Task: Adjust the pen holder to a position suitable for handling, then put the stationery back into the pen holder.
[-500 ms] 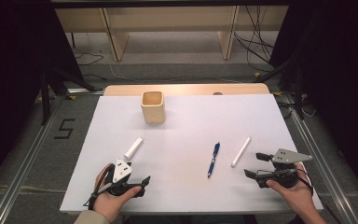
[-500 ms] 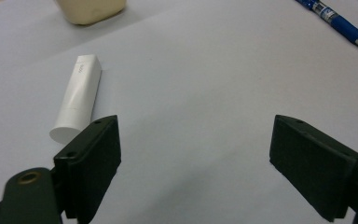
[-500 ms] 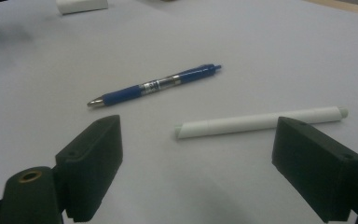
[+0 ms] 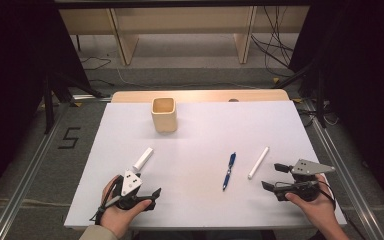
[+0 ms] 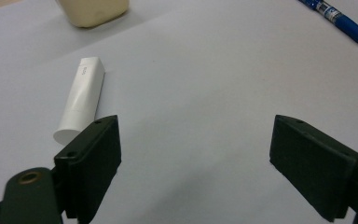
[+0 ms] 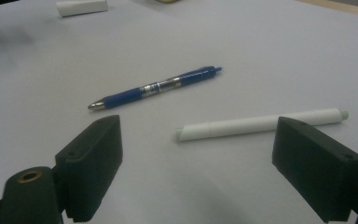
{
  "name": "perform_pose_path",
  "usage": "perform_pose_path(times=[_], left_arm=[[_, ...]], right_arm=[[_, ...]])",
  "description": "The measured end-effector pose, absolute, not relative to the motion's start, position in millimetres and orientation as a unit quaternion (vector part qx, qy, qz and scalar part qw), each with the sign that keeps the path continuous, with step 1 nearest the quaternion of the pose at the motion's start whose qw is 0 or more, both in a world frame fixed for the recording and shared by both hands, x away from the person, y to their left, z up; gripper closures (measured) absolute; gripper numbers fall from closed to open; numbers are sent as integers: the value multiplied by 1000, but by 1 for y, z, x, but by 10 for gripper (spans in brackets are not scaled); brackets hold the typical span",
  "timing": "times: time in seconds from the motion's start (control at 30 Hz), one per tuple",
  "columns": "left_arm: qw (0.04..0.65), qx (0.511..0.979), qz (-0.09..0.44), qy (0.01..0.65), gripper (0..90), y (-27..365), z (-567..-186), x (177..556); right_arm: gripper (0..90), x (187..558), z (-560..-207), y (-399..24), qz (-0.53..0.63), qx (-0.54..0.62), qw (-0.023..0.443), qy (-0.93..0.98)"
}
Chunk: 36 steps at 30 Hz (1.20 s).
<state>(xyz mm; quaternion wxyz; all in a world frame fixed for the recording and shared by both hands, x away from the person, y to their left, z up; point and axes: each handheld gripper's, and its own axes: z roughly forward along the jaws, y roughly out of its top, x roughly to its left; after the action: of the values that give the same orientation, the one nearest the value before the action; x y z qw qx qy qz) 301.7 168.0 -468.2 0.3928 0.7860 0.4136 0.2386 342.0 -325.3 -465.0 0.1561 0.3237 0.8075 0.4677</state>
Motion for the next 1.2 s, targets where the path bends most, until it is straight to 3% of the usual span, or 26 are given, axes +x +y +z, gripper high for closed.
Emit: perform_pose_path(times=[1.2], left_arm=[[387,786,249,414,161,168,-468,302]], right_arm=[[172,344,-465,-319,466,332,153,806]])
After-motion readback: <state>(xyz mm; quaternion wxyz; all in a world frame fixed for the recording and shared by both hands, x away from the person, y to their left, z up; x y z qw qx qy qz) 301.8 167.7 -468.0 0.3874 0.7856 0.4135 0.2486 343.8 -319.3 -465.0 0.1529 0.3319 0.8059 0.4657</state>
